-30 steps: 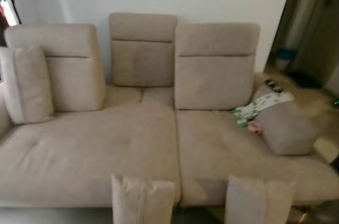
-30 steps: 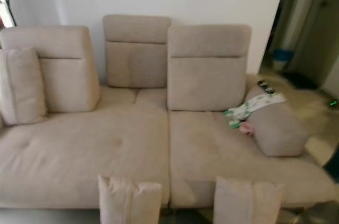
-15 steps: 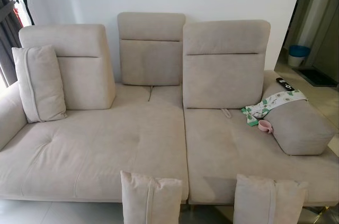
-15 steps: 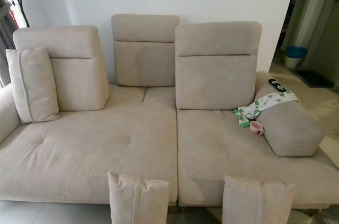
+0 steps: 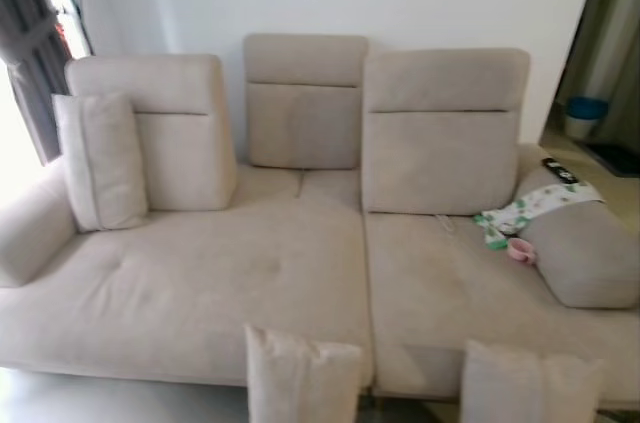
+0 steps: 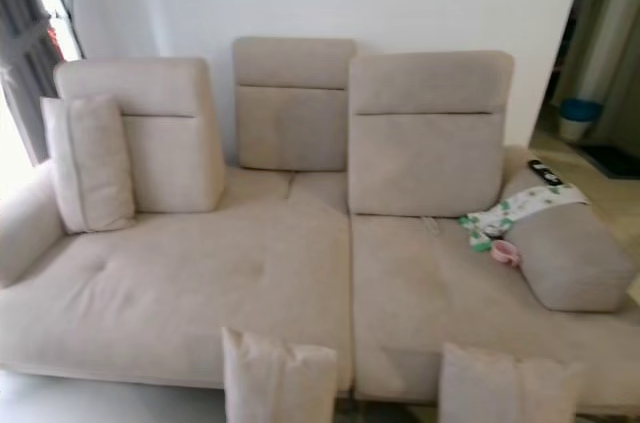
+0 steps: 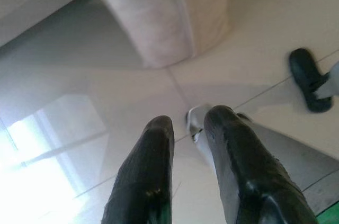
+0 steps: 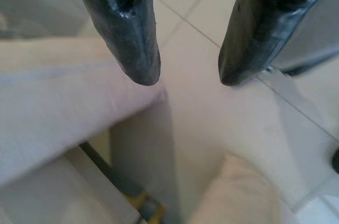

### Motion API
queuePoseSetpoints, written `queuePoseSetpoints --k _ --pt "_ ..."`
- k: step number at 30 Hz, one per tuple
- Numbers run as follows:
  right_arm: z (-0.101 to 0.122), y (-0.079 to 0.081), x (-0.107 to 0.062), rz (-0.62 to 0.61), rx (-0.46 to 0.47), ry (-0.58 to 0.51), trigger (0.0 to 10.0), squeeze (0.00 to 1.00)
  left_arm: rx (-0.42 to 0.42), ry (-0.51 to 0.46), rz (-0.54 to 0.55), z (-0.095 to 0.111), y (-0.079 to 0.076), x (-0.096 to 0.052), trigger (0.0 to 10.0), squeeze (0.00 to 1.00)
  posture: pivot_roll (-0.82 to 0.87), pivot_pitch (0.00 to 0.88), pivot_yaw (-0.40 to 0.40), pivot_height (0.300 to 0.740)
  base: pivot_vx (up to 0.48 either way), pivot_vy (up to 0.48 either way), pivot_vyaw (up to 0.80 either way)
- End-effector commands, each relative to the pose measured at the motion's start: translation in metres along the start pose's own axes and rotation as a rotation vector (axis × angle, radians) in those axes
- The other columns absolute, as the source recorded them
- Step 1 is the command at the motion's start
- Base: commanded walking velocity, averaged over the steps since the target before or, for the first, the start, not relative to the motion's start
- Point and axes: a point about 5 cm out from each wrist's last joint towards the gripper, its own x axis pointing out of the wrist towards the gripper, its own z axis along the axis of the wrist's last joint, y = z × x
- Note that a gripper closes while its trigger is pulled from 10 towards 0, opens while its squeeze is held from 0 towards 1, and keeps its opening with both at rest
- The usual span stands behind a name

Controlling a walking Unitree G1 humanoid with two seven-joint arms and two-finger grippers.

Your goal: Move the pillow to the sofa from floor

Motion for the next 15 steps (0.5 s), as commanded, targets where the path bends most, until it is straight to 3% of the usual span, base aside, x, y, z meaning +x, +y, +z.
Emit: queuePoseSetpoints --k 1,15 --pt "0.086 0.022 0.017 0.053 0.379 -0.304 10.0 0.0 -0.364 -0.575 -0.226 0.162 -0.027 0.003 10.0 0.0 0.05 0.0 0.064 0.735 0.0 0.446 0.0" --pt "0.074 0.027 0.018 0.054 0.376 -0.219 10.0 0.0 -0.351 -0.603 -0.235 0.163 -0.029 0.002 10.0 0.0 0.05 0.0 0.061 0.735 0.0 0.032 0.0"
